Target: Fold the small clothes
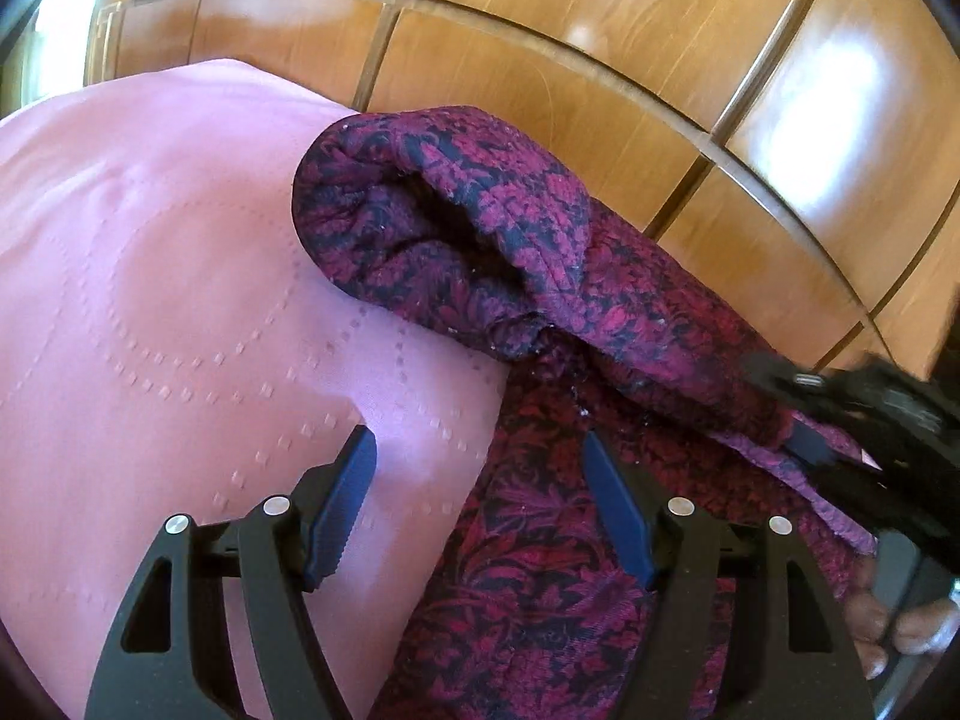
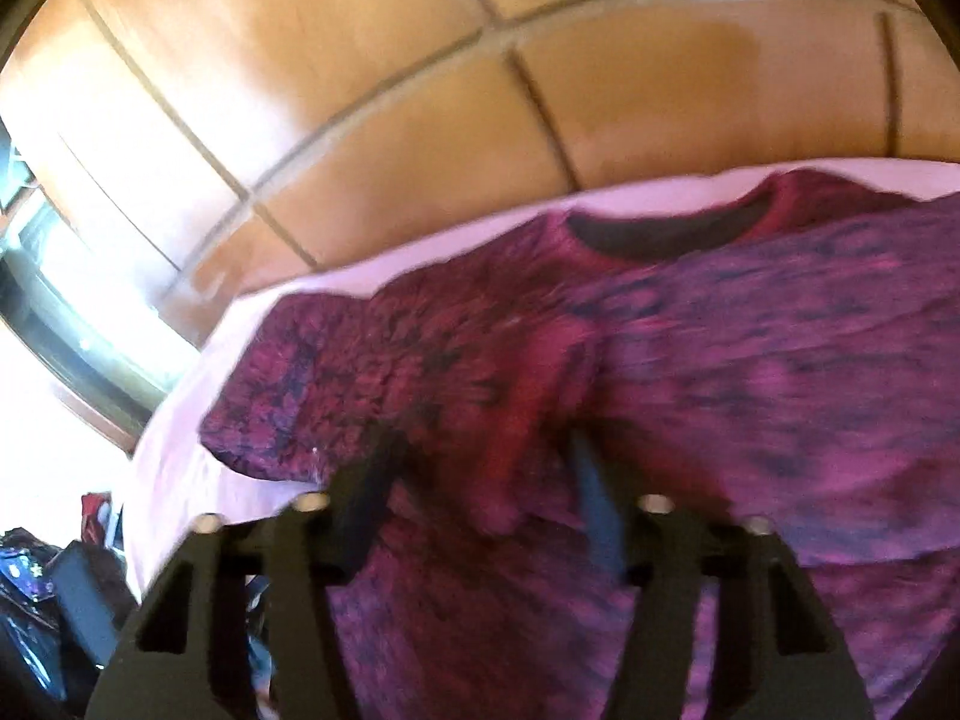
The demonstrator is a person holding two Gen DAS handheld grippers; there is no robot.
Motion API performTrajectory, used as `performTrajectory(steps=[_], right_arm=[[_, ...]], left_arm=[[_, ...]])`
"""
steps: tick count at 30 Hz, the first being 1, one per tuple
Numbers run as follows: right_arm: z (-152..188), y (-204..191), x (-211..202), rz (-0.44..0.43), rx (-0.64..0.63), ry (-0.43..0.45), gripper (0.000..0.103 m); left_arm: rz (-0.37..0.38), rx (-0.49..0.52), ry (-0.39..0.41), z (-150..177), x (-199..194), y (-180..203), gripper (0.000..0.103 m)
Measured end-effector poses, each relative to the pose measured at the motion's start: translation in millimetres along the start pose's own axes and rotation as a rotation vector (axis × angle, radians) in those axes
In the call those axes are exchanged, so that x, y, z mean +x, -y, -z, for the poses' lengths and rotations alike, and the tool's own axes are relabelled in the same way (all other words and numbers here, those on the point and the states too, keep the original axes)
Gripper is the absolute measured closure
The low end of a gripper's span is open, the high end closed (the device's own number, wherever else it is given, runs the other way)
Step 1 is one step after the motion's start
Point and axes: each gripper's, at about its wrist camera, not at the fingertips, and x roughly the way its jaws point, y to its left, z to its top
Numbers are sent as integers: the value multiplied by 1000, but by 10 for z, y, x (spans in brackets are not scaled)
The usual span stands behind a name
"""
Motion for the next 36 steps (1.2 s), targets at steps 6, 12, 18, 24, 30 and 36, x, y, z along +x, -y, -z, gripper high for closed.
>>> performTrajectory(steps=[6,12,18,24,30,36], right_arm=[[-73,-124,-203,49,-49,79,96],[-201,16,-844,122,-82,249,97],[-268,518,-1132,223,6,313,98],[-152,1193,-1237,390,110,308,99],[95,1742,-1170,443,213,245,99],[116,1696,-1405,416,209,297,99]], left_arm=[[-25,-45,-11,-55,27,-8,33],[-72,-97,8,-238,63,-24,33],[-183,6,-44,-370,379,184,30],[-244,75,-55,-365,523,268,25],[-232,67,-51,-362,513,212,24],[-228,68,-52,-346,490,203,25]])
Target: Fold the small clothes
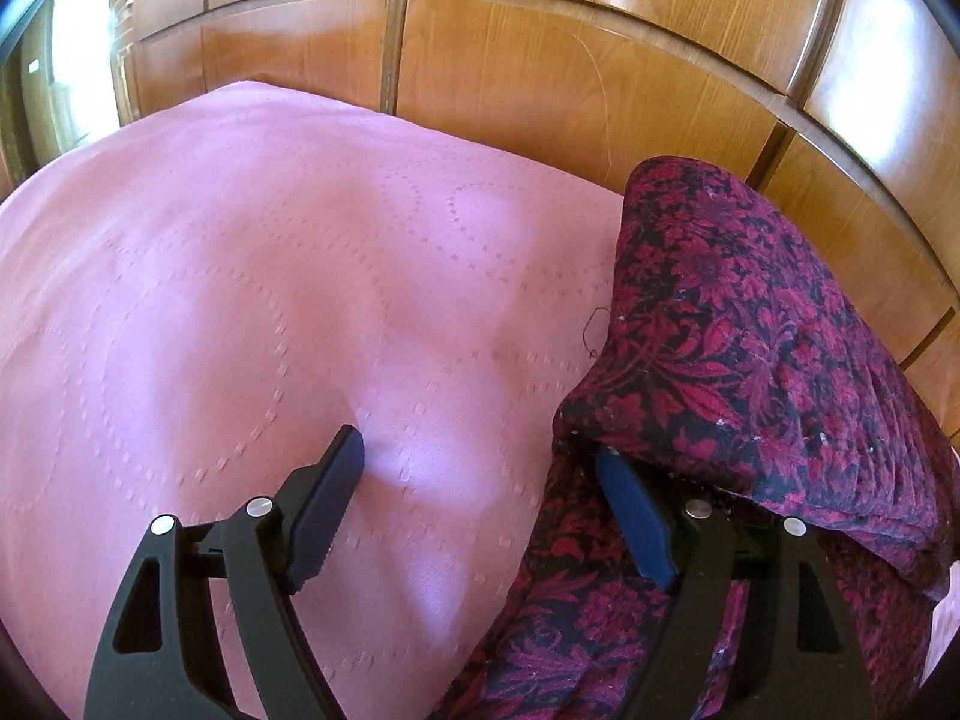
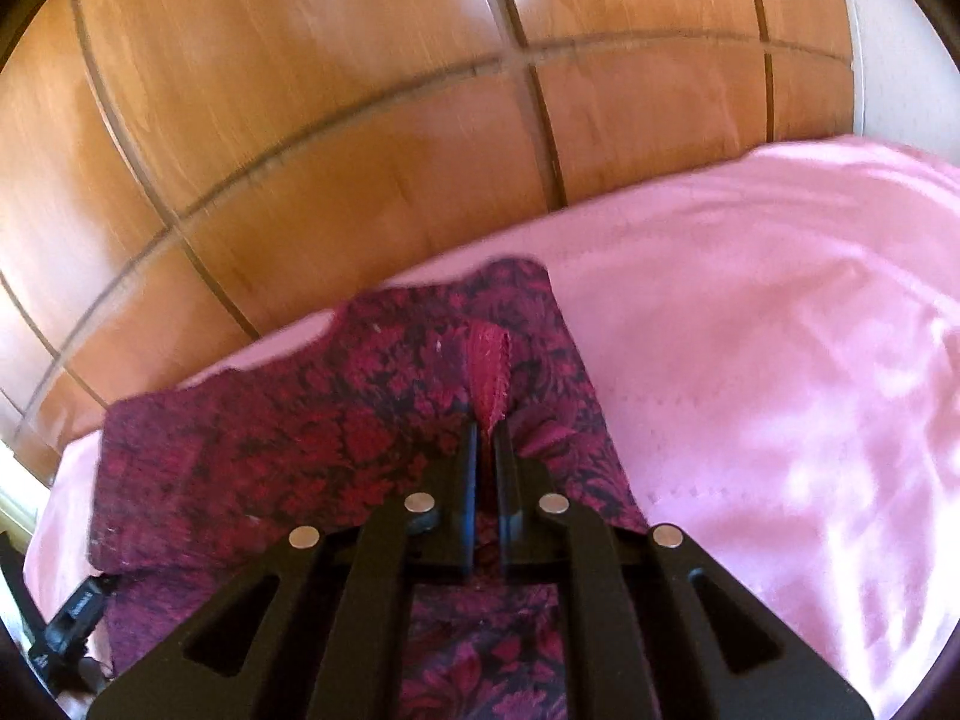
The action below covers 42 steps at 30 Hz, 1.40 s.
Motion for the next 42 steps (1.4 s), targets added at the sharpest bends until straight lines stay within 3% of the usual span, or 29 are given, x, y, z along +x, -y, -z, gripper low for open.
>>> performTrajectory(steps=[4,7,10,15,18,24,28,30,32,34,36,38,40,42], right_arm=[[103,57,60,3,-18,-54,98],[115,38,51,-13,-7,-47,89],[112,22,-120,2,-25,-11,68],[136,-197,-405,-39,-87,71,58],[161,-446,-345,-77,-145,47,55],[190,-665,-82,-61,-213,16,51],[202,-645,-4,-53,-219,9,50],[209,-625,19,-45,-228,10,50],[209,-589,66,-31,-231,8,50],[194,-549,123,-22,-221,0,49],[182,-518,158,-20,-214,-2,48],[202,-506,226,-9,-222,-13,46],[225,-508,300,4,-234,-25,46],[235,-498,337,-2,-240,-30,45]], left_arm=[[-7,9,-2,14,-27,10,25],[28,15,9,46,-160,-69,25],[84,3,45,80,-378,-242,25],[137,18,93,-26,-591,-403,25],[206,-5,58,-235,-516,-395,25],[403,-96,-76,-701,-166,-291,25],[385,-73,-105,-920,60,-97,31],[341,-34,-62,-1001,63,37,32],[317,34,-14,-1034,25,208,41],[302,147,41,-992,-32,445,55],[265,225,99,-917,-57,604,57],[269,282,65,-783,76,733,66],[215,303,21,-671,276,770,67],[217,285,-1,-580,418,695,66]])
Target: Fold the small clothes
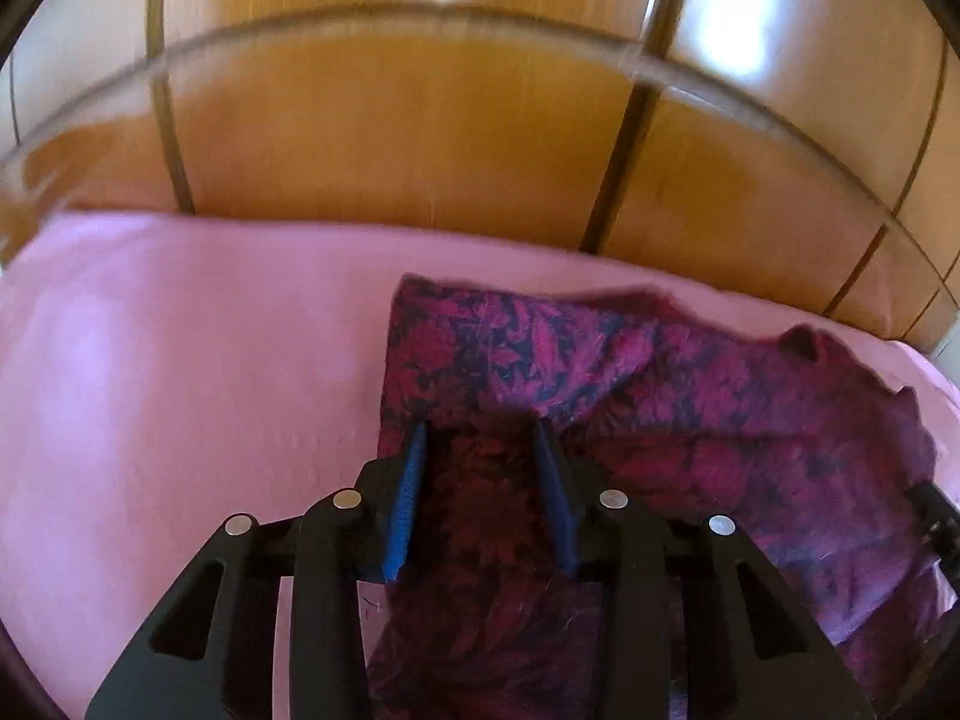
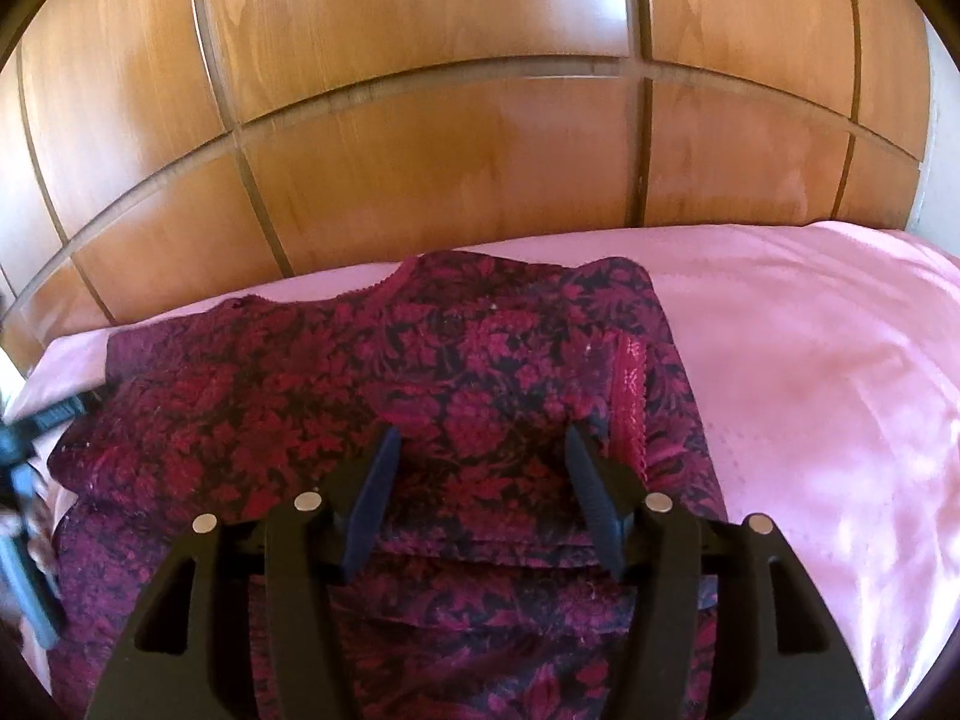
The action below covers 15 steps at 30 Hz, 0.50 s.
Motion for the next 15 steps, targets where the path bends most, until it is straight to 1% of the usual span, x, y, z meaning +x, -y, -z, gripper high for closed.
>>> performTrajectory(steps=[2,3,4,5,7,8,10,11,12,13,14,15], right_arm=[[0,10,34,-2,-3,-4,45],[0,19,53,-3,1,-6,45],[-5,25,61,-1,2,-4,44],[-7,25,58,1,1,-2,44],[-1,24,54,0,2,4,44],[0,29,50,-1,3,7,44],[-7,3,51,1,0,7,44],[0,11,49,1,0,7,43],[0,11,50,2,-1,7,43],[-3,9,55,4,-2,7,43],[-3,10,55,3,-2,7,43],[-2,10,51,2,-2,9,43]], left_arm=[[19,-31,3,-31,-29,-54,66],[18,-44,4,-56,-41,-87,62],[14,-65,9,-58,-87,-137,53],[9,-93,28,-62,-159,-213,50],[13,-119,58,-57,-311,-261,50],[30,-120,86,-36,-420,-269,50],[63,-79,112,19,-548,-179,50],[88,-39,94,73,-561,-104,50],[94,-14,62,121,-519,-55,50],[68,9,29,180,-434,2,50],[13,31,12,250,-314,33,48],[-1,23,1,298,-247,0,38]])
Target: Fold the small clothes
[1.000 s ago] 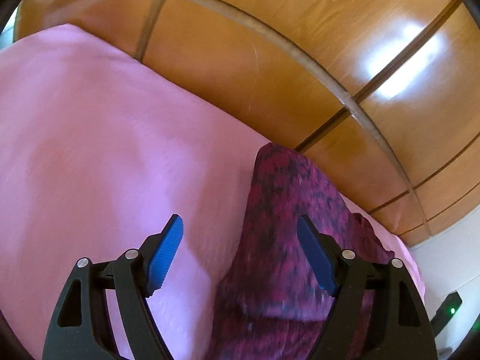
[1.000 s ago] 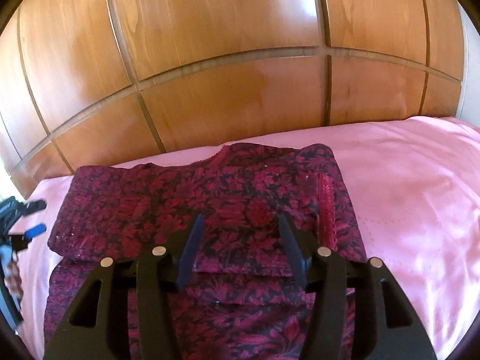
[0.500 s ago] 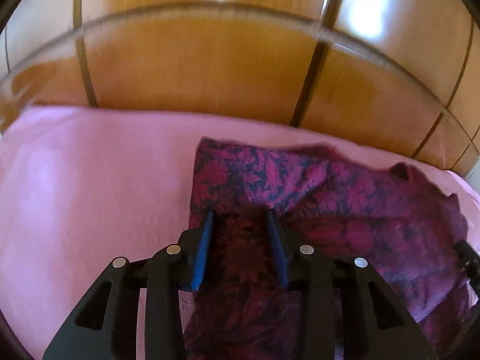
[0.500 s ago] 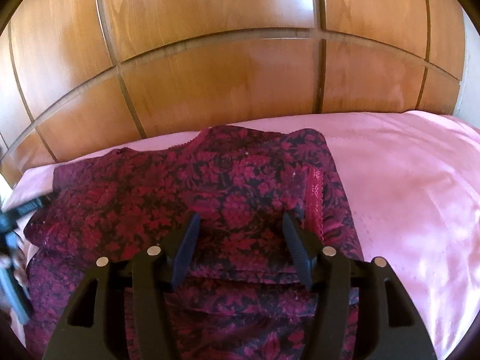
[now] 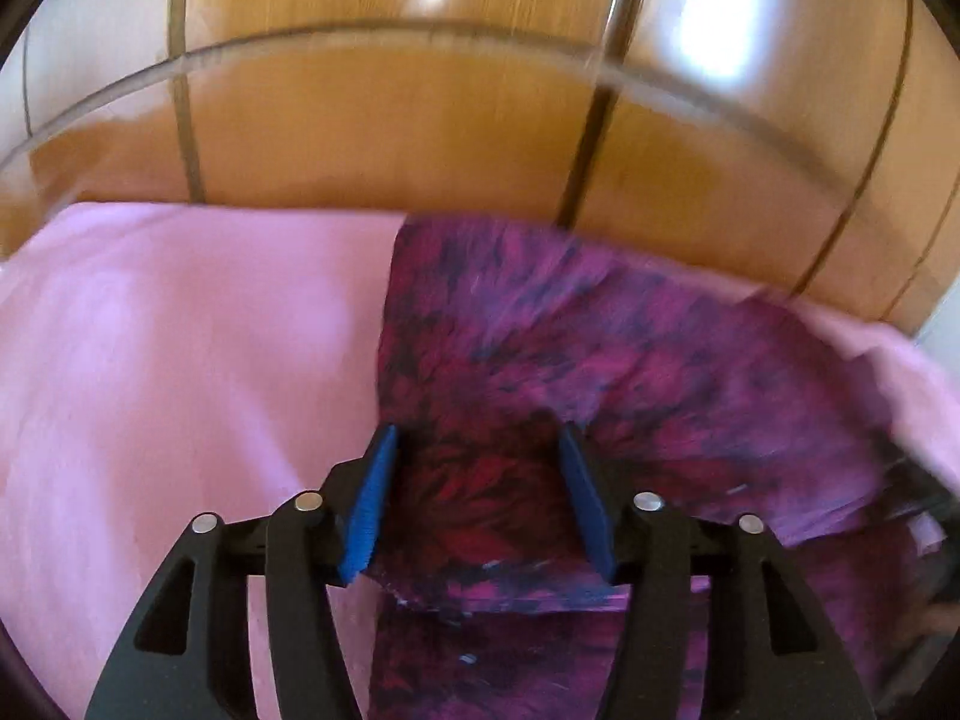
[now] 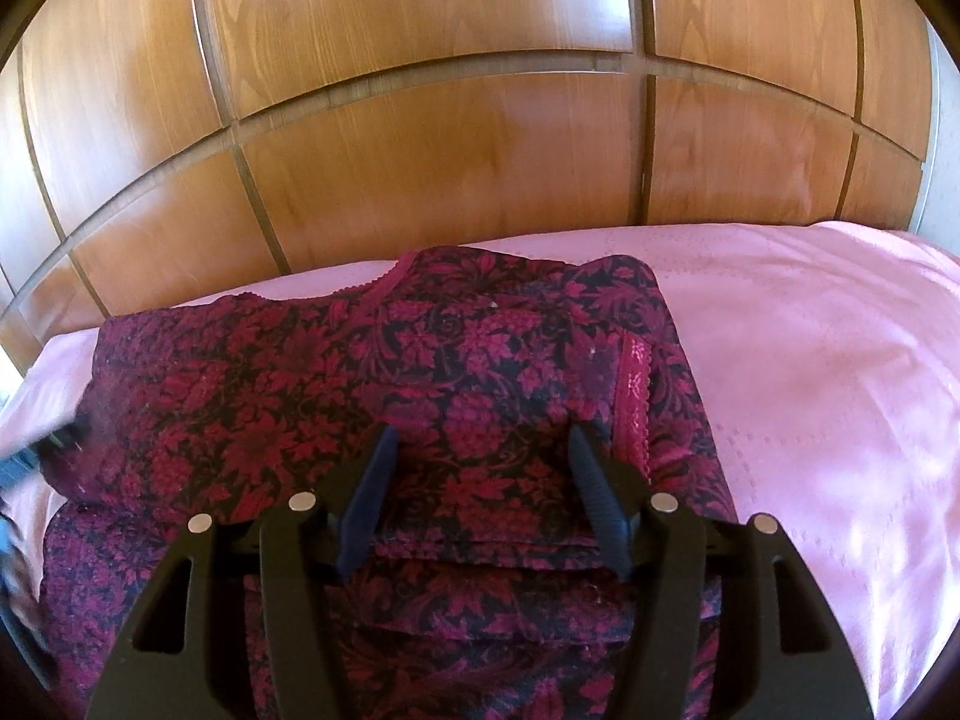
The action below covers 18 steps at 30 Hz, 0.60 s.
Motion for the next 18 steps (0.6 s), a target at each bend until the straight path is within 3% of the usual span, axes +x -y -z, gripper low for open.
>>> performTrajectory(steps=[3,4,9,13,18], right_arm=[[3,-4,-3,0,0,2,43],[2,-12,-1,2,-3,2,43],[2,-22,-7,-1,-8,0,41],[-1,-89,-92,-4,-48,0,22],[102,-134,-347,-15,-78,-8,15]], left_arm=[[60,-158,-49,-20,132,-232,26],[49,-166,-42,-25,106,-250,26],[-24,-101,49,85,-340,-114,28],[-34,-50,102,268,-708,-16,28],[-27,-16,97,586,-963,-2,28]])
